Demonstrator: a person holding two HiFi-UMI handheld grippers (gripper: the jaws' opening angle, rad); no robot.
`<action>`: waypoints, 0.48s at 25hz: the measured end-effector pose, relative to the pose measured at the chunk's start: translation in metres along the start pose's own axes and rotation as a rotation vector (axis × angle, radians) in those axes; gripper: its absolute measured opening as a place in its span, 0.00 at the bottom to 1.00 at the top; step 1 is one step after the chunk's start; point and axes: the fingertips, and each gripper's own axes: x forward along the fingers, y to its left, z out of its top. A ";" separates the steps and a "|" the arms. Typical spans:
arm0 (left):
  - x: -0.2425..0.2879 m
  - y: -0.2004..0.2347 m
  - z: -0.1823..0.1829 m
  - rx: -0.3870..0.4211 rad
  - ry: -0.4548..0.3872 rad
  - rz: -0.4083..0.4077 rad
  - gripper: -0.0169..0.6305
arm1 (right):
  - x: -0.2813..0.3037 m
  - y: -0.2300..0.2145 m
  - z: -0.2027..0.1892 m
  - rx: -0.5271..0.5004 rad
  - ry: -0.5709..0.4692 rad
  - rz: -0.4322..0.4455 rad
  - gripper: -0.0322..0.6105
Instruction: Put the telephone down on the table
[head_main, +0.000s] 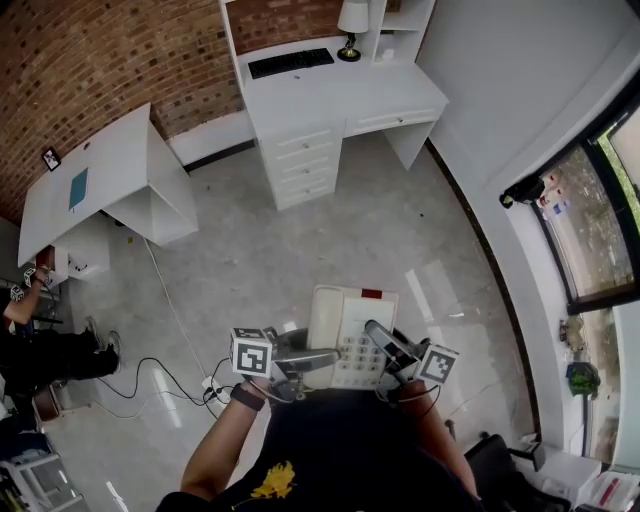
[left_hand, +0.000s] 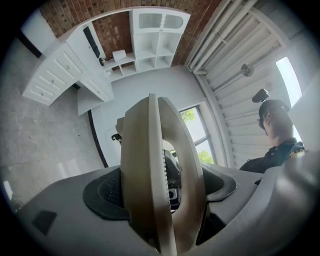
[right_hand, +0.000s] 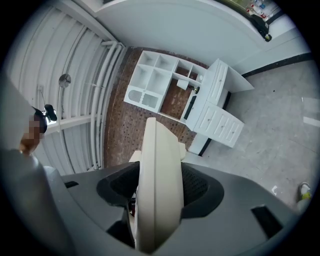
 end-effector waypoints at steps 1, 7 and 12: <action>-0.005 0.002 -0.001 0.002 0.000 -0.007 0.69 | 0.002 0.000 -0.004 -0.002 -0.002 -0.007 0.41; -0.036 0.007 -0.005 -0.035 0.032 -0.033 0.69 | 0.019 0.003 -0.030 0.003 -0.025 -0.042 0.41; -0.041 0.013 0.004 -0.035 0.048 -0.057 0.69 | 0.029 0.002 -0.029 0.001 -0.047 -0.050 0.41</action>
